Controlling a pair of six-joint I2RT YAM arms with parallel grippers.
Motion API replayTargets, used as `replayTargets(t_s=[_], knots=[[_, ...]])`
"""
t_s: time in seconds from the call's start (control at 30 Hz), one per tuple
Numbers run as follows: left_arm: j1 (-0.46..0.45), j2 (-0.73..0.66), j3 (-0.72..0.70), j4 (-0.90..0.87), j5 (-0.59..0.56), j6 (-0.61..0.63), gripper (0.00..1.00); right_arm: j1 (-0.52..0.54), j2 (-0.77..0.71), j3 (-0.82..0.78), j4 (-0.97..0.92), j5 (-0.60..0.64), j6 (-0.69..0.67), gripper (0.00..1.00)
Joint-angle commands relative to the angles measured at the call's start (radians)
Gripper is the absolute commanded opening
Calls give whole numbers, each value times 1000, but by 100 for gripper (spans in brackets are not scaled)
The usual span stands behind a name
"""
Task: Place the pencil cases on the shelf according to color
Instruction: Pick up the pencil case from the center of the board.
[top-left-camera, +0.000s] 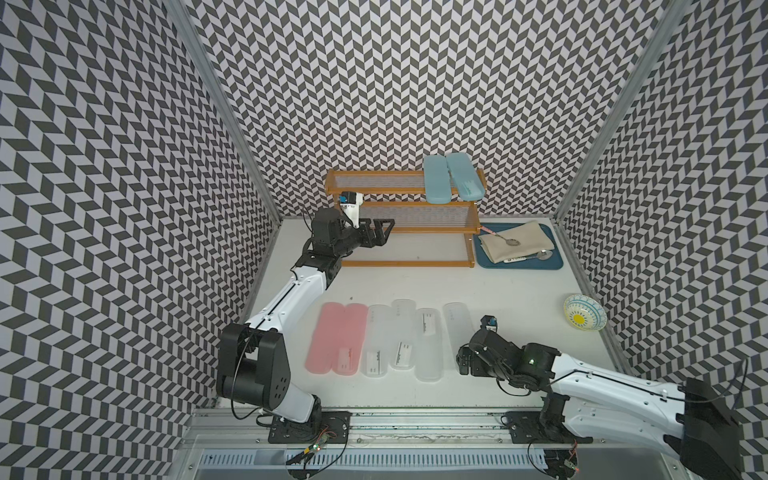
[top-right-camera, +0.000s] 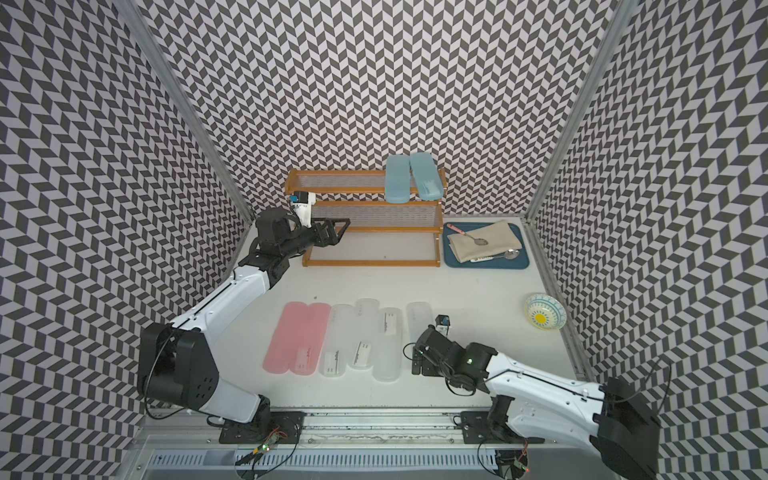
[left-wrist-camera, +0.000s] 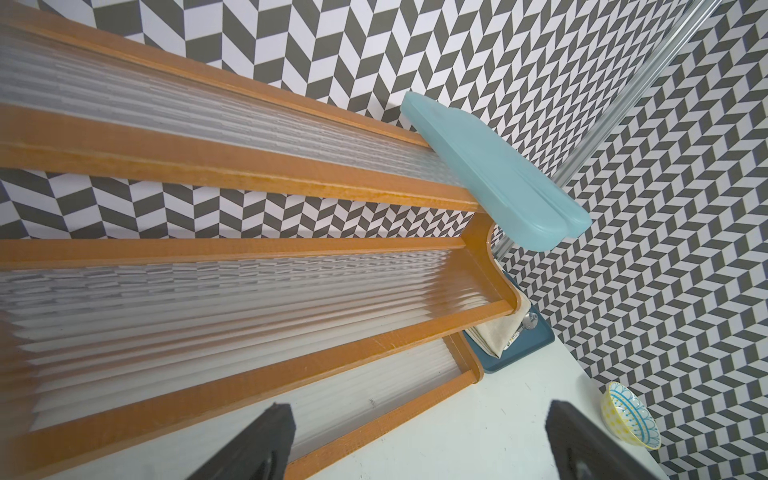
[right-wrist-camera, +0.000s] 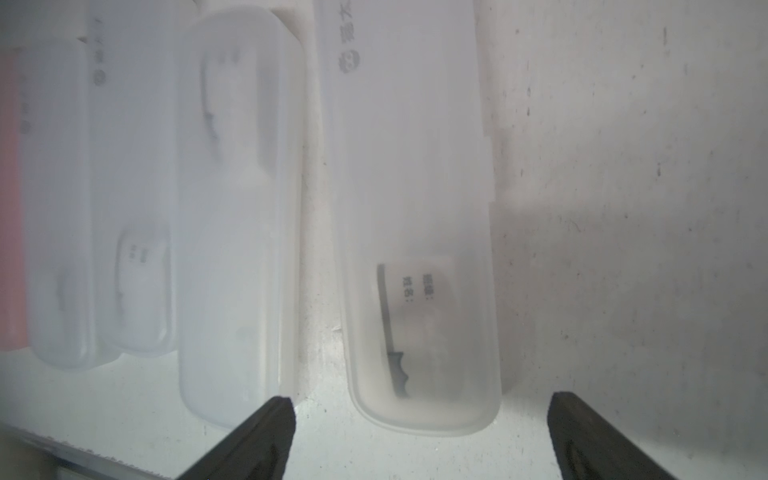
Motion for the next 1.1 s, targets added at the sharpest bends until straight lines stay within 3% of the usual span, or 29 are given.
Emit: replayTargets(t_s=[0.0, 0.1, 0.2, 0.4, 0.6, 0.8, 1.07], knots=[[-38, -24, 25, -41, -84, 73, 99, 5, -27, -16, 69, 24, -48, 100], [-85, -23, 44, -93, -152, 103, 100, 7, -34, -2, 68, 26, -42, 100], [-86, -54, 36, -139, -105, 40, 100, 8, -67, -17, 100, 54, -38, 100], [-87, -247, -186, -118, -93, -12, 100, 9, -165, -36, 56, 91, 11, 100], [-87, -341, -260, -244, -124, 58, 99, 8, -245, -99, 50, 82, 23, 100], [-87, -405, -382, -212, -154, 38, 100, 9, -172, -102, 81, 38, -4, 100], [-84, -345, -331, -258, -130, 46, 99, 10, -49, -56, 86, 28, 7, 100]])
